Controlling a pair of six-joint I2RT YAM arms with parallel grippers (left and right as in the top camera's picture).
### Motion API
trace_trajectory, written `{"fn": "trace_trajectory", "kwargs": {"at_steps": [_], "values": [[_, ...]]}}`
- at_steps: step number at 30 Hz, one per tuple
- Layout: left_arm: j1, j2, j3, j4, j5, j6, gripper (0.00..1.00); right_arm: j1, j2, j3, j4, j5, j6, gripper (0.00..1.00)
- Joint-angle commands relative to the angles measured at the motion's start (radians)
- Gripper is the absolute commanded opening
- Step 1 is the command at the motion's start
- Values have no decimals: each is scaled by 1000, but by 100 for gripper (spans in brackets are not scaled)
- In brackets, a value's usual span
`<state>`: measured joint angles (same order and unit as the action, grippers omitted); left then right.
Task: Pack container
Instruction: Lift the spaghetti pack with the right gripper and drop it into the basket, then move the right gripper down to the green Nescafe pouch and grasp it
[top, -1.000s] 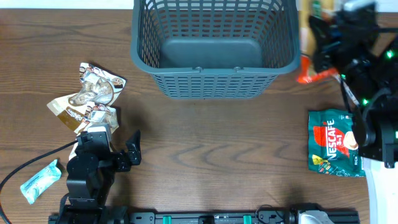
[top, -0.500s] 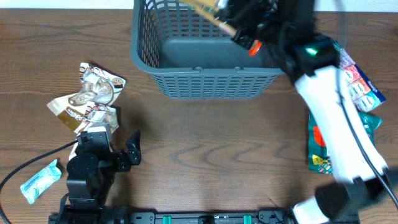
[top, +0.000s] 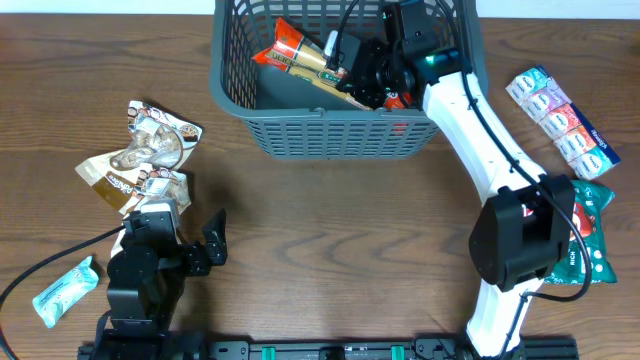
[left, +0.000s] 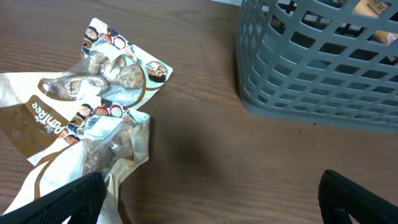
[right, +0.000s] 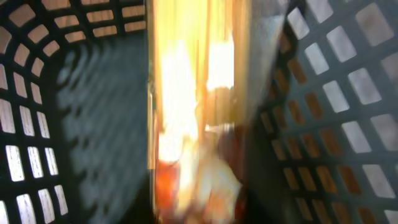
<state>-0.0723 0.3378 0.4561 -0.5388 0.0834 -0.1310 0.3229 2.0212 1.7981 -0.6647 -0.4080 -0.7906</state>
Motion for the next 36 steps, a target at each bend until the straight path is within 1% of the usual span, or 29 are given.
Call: {"fn": "trace_trajectory", "kwargs": {"at_steps": [1, 2, 4, 7, 11, 14, 15, 16, 18, 19, 21, 23, 27, 30, 33, 36], "values": [[3, 0, 23, 0, 11, -6, 99, -2, -49, 39, 14, -45, 124, 85], [3, 0, 23, 0, 11, -6, 99, -3, -60, 39, 14, -56, 163, 86], [3, 0, 23, -3, 11, -6, 99, -3, -84, 39, 19, -75, 173, 87], [3, 0, 23, -7, 11, -6, 99, -16, -132, 40, 77, -71, 197, 84], [3, 0, 23, -7, 11, -6, 99, -56, -234, 61, 147, -50, 315, 78], [3, 0, 23, -7, 11, -6, 99, -111, -332, 103, 142, 52, 475, 76], [3, 0, 23, -7, 11, -6, 99, -132, -362, 118, 124, 82, 521, 74], [3, 0, 23, -7, 11, -6, 99, -156, -388, 132, 97, 108, 558, 73], [3, 0, 23, -7, 11, -6, 99, -218, -446, 171, -8, 185, 660, 73], [3, 0, 23, -7, 11, -6, 99, -252, -472, 191, -87, 232, 710, 73], [3, 0, 23, -7, 11, -6, 99, -330, -528, 221, -262, 333, 780, 77], [3, 0, 23, -6, 11, -6, 99, -404, -581, 225, -401, 393, 805, 80], [3, 0, 23, -6, 11, -5, 99, -555, -673, 217, -680, 436, 817, 89], [3, 0, 23, -6, 11, -5, 99, -609, -700, 182, -823, 434, 824, 91], [3, 0, 23, -6, 11, -5, 99, -617, -722, 98, -888, 435, 811, 93], [3, 0, 23, -6, 11, -5, 99, -618, -743, -18, -870, 434, 781, 94]]}}
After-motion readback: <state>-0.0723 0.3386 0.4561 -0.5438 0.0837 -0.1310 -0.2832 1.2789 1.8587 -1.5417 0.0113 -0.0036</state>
